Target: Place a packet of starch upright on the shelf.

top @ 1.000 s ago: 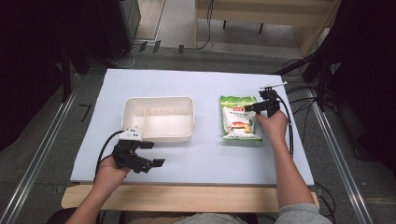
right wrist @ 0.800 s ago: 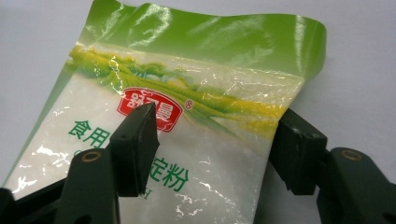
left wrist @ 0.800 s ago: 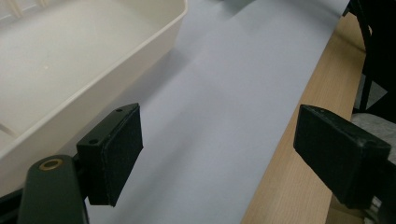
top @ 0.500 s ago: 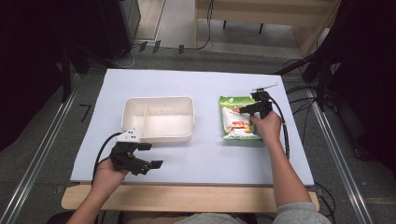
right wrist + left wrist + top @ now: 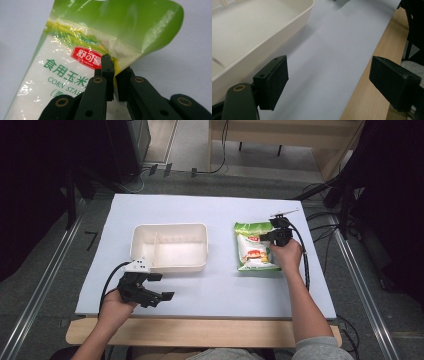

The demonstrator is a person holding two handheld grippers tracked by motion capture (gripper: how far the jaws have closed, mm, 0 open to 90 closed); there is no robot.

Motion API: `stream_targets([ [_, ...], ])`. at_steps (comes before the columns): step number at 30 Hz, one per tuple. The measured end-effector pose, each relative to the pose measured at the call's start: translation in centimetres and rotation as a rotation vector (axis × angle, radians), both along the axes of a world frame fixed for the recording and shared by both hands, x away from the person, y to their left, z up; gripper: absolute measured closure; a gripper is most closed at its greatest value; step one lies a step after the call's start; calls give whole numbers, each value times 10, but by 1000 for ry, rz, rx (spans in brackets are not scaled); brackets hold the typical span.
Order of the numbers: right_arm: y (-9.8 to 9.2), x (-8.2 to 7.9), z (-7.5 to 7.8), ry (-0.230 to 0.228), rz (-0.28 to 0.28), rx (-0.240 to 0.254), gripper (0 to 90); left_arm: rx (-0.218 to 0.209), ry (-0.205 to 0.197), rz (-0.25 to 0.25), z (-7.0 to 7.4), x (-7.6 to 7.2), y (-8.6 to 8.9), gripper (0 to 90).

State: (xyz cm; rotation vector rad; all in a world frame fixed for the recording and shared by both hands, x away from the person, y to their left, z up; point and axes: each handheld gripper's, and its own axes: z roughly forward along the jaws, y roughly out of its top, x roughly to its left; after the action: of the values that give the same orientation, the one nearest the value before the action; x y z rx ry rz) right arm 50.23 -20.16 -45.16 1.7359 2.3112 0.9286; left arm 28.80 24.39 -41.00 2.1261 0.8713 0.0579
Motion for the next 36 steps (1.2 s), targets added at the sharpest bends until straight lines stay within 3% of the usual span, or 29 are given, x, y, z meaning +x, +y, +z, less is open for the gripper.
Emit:
stream_targets([
  [10, 0, -11, 27, -74, 17, 51, 900, -4, 3, 10, 0, 0, 2, 163],
  [15, -2, -23, 41, -112, 33, 53, 900, 2, 4, 9, 0, 1, 2, 163],
  [26, 6, -51, 77, -180, 113, 111, 900, -2, 10, 9, 0, 2, 2, 163],
  [36, 19, -81, 104, -208, 198, 127, 900, -13, 11, 27, 1, 3, 8, 163],
])
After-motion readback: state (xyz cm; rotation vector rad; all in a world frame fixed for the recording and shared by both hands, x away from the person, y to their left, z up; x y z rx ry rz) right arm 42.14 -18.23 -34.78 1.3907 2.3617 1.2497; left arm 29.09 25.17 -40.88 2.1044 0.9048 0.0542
